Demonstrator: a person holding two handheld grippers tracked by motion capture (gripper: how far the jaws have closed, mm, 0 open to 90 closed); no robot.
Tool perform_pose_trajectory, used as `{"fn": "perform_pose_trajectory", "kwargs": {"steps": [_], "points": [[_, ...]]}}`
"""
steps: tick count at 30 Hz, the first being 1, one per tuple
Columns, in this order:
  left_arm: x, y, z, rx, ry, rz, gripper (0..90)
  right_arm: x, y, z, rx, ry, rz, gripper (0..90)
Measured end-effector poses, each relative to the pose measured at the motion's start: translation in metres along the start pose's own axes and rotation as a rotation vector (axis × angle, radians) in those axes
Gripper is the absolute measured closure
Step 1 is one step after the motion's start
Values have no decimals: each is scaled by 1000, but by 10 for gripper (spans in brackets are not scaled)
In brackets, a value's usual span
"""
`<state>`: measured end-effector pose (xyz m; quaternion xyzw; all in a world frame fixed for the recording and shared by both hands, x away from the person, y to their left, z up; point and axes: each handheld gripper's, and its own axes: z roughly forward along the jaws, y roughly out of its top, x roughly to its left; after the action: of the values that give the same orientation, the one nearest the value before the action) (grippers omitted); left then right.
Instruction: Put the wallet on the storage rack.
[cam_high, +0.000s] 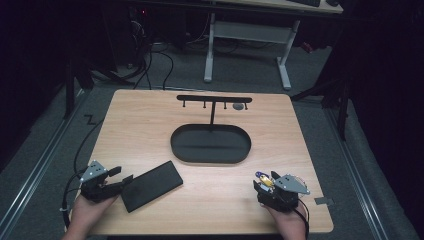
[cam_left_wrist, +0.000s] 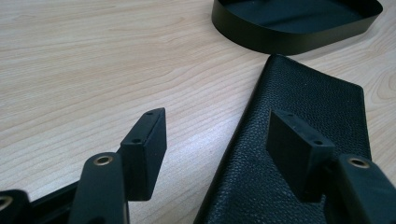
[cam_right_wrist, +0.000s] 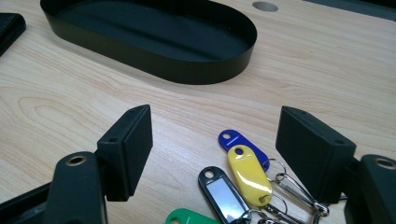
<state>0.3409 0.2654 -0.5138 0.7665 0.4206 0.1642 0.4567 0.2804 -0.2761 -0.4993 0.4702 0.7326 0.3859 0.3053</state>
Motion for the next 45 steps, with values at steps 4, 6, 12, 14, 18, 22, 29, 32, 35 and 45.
{"fn": "perform_pose_trajectory", "kwargs": {"steps": [4,6,12,14,18,22,29,32,35,45], "points": [[3,-4,-3,8,-3,-36,384,2,2,2,-4,13,-1,270],[4,-6,-4,11,-8,-45,385,2,3,3,-7,19,-1,270],[9,-16,-10,51,-41,-114,376,8,13,15,-16,50,-21,270],[11,-20,-10,62,-51,-132,376,9,14,17,-16,53,-24,270],[9,-23,-11,74,-78,-142,372,11,17,23,-13,66,-28,271],[3,-24,-5,105,-79,-117,362,12,19,26,-16,70,-28,271],[-3,-23,2,136,-92,-112,328,12,19,23,-27,62,-34,280],[-1,-25,2,132,-98,-133,341,10,19,21,-36,53,-24,282],[-1,-25,2,129,-95,-134,345,9,19,20,-45,45,-22,285],[3,-26,2,132,-165,-149,451,9,18,21,-34,44,-13,296]]}}
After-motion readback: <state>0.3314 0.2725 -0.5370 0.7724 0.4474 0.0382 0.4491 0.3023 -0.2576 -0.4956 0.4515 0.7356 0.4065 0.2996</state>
